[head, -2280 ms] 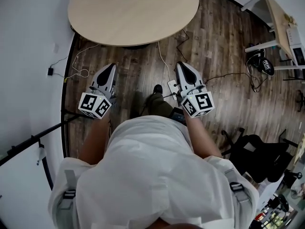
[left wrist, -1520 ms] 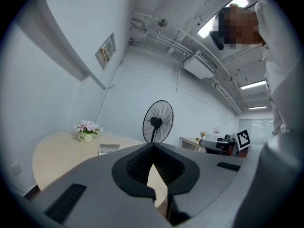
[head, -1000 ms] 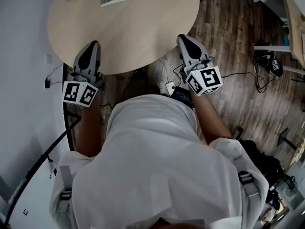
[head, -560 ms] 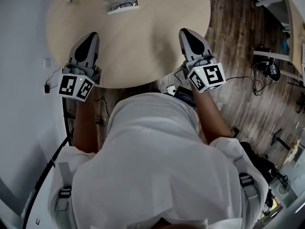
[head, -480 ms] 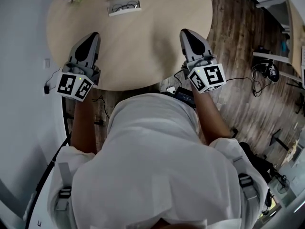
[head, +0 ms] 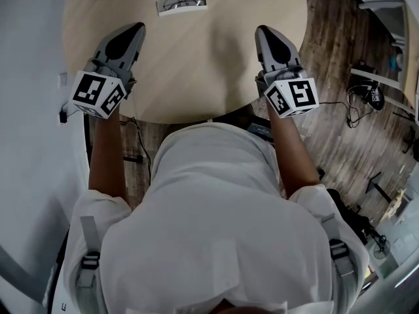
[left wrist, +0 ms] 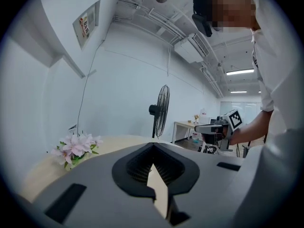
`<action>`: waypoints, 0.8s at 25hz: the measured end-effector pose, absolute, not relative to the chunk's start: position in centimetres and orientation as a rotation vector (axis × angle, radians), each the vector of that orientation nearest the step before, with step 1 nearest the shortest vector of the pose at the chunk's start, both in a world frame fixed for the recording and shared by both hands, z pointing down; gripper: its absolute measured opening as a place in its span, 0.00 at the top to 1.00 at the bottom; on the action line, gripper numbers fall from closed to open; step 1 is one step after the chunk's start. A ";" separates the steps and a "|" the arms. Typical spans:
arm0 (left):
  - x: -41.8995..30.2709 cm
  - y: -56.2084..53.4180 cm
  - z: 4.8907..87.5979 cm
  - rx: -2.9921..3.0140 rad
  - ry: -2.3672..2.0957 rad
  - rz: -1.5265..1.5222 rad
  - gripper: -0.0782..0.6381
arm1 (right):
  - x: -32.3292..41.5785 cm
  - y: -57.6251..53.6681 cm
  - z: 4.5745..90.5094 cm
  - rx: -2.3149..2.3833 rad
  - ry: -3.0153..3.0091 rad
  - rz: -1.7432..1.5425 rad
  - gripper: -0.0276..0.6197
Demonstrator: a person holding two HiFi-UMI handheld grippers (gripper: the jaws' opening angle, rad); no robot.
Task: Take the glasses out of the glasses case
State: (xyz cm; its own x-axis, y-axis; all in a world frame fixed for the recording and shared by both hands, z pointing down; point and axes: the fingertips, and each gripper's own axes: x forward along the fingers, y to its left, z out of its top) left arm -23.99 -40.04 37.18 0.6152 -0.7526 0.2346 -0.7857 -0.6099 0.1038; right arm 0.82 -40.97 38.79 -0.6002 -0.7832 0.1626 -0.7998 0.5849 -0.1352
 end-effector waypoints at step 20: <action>-20.4 -47.5 41.3 2.726 -1.029 0.656 0.81 | 2.0 -48.5 42.6 1.301 -2.756 0.343 0.92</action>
State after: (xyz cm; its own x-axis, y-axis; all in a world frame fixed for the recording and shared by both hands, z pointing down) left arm -20.42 -47.54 41.27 0.6679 -0.5915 0.4516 -0.6590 -0.7520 -0.0104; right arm 1.96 -48.50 42.64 -0.6380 -0.7528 0.1620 -0.7695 0.6158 -0.1694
